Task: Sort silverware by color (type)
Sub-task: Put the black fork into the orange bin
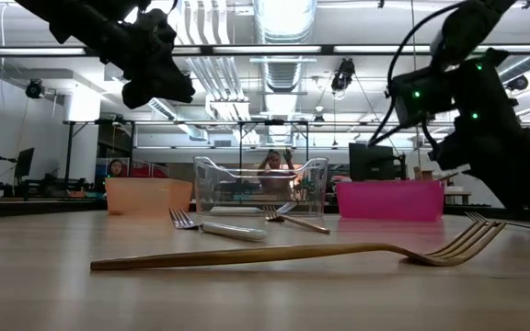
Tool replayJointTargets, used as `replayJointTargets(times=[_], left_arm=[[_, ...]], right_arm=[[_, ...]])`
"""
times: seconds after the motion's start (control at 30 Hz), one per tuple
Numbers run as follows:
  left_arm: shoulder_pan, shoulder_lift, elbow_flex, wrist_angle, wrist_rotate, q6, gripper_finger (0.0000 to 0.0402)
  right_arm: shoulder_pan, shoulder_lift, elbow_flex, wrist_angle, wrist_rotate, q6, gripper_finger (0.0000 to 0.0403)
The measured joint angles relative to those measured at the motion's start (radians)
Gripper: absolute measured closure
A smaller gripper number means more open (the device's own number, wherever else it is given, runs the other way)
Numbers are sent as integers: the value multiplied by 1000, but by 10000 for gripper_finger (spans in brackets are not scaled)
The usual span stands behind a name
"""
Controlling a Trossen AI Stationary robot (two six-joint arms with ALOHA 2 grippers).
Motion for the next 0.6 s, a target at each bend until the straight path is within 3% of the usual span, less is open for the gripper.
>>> replayJointTargets(times=[0.37,0.6], left_arm=[[0,0,0,0,0,0,325],[0,0,0,2,0,0,325]], right_arm=[[0,-1,-23,43,2,4,213],[0,1,-41,172,7,26,220]])
